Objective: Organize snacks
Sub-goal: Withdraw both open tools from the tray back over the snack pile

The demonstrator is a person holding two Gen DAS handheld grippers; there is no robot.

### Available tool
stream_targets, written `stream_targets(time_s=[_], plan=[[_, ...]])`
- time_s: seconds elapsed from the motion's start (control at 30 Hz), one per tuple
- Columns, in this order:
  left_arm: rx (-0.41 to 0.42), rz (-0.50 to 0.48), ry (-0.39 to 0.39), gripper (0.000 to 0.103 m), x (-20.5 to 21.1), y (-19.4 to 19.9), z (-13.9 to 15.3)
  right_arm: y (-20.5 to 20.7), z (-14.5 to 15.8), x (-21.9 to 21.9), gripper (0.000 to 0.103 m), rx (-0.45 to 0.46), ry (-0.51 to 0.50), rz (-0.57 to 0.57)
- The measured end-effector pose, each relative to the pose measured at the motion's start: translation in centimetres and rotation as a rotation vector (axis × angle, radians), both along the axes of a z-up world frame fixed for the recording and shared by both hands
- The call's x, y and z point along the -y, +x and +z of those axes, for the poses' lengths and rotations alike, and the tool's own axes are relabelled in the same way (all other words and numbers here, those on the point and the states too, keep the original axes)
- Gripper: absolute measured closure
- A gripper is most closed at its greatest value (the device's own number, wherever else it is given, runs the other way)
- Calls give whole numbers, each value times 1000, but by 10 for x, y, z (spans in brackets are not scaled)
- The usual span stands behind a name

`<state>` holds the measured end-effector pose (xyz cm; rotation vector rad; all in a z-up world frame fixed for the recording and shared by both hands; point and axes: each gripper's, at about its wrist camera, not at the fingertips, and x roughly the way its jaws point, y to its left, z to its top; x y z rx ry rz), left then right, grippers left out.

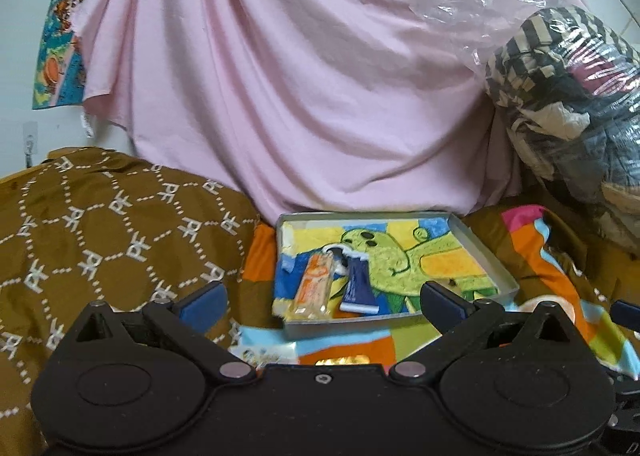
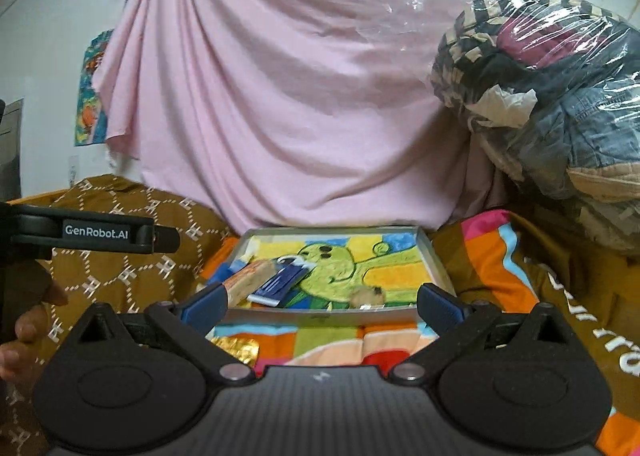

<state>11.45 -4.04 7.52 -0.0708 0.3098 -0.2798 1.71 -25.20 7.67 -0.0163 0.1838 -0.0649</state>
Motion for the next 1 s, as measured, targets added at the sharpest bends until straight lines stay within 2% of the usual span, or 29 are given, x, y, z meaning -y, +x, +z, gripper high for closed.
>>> stream_targets(time_s=[0.37, 0.63, 1.0], plan=[[-38, 24, 93, 1, -33, -47, -38, -28, -37, -20, 0, -91, -6, 55], [-156, 20, 97, 1, -49, -52, -68, -32, -69, -36, 0, -211, -16, 113], [-296, 34, 125, 1, -54, -51, -103, -24, -96, -46, 0, -343, -6, 147]])
